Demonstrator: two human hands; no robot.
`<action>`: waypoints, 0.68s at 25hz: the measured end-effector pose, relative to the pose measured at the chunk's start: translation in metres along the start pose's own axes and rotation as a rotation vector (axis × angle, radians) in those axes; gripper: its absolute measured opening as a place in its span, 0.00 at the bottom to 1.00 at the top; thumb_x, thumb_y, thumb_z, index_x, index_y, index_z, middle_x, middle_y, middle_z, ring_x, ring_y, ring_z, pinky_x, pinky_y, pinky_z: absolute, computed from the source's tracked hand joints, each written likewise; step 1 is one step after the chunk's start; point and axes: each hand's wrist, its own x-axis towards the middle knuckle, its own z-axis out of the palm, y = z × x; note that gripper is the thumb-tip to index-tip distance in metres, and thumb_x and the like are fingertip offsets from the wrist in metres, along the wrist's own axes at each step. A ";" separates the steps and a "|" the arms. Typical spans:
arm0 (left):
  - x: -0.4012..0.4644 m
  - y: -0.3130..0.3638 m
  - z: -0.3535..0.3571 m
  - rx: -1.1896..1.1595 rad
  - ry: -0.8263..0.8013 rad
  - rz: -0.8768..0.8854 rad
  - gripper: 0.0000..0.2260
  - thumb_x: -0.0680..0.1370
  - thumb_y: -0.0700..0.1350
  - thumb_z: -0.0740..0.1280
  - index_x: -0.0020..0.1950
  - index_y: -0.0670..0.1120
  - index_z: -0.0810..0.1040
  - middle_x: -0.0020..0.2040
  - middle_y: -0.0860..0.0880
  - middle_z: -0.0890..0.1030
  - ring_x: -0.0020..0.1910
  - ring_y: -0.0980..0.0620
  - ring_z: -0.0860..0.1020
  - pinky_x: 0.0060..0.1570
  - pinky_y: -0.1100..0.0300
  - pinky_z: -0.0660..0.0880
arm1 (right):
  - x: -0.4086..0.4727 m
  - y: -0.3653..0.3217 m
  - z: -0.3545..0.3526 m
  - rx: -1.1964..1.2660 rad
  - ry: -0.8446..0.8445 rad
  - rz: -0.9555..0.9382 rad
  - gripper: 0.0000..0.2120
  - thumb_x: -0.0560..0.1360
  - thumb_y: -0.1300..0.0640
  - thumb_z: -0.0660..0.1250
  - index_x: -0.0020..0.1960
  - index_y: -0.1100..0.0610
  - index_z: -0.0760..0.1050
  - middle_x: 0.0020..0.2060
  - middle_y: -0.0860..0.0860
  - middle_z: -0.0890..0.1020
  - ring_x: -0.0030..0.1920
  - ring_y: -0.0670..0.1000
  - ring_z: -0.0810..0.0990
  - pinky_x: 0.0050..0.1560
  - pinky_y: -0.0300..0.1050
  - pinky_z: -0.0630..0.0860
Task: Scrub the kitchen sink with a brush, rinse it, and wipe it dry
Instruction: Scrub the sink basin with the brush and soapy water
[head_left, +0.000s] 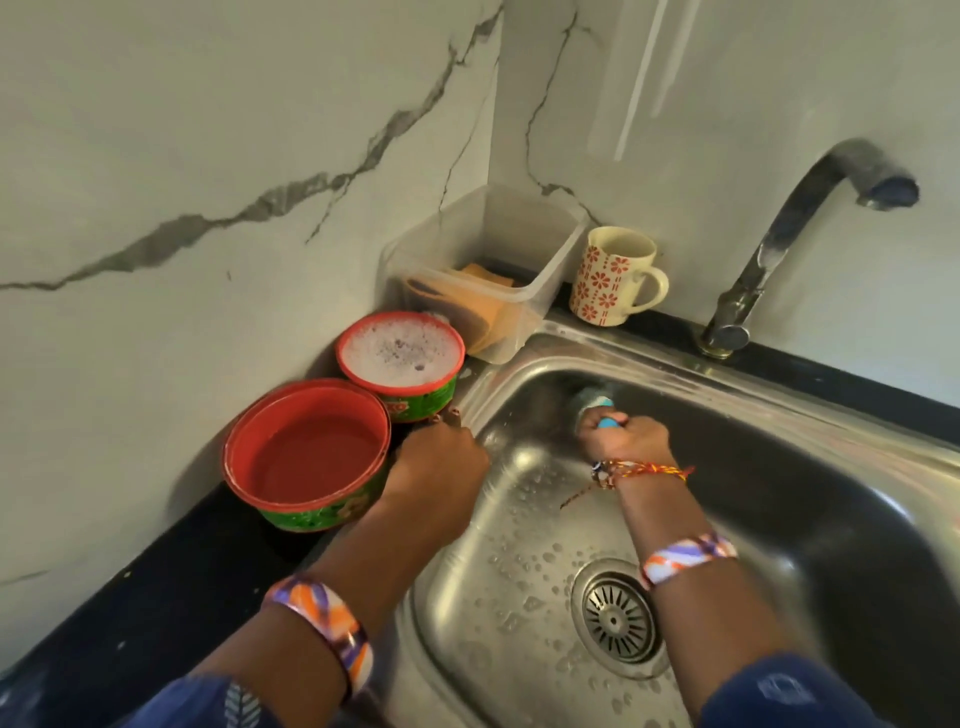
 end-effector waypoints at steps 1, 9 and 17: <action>0.002 0.000 0.002 -0.014 0.027 0.012 0.13 0.79 0.40 0.59 0.63 0.44 0.74 0.63 0.43 0.74 0.60 0.47 0.75 0.50 0.57 0.74 | 0.004 0.002 -0.004 -0.025 0.013 -0.022 0.15 0.78 0.68 0.47 0.33 0.62 0.62 0.27 0.50 0.67 0.12 0.43 0.64 0.13 0.28 0.60; 0.011 0.012 0.006 -0.025 0.057 0.032 0.13 0.78 0.37 0.60 0.61 0.44 0.75 0.61 0.45 0.76 0.60 0.45 0.76 0.51 0.55 0.75 | 0.013 0.028 -0.043 -0.404 -0.347 0.103 0.17 0.81 0.58 0.51 0.41 0.67 0.72 0.19 0.57 0.74 0.16 0.47 0.74 0.16 0.33 0.70; 0.016 0.015 0.005 -0.033 0.055 0.060 0.12 0.78 0.38 0.62 0.61 0.44 0.76 0.59 0.45 0.77 0.61 0.45 0.74 0.51 0.55 0.74 | 0.011 0.023 -0.063 -0.460 -0.461 0.299 0.08 0.73 0.62 0.54 0.36 0.60 0.65 0.14 0.48 0.64 0.11 0.41 0.61 0.10 0.30 0.58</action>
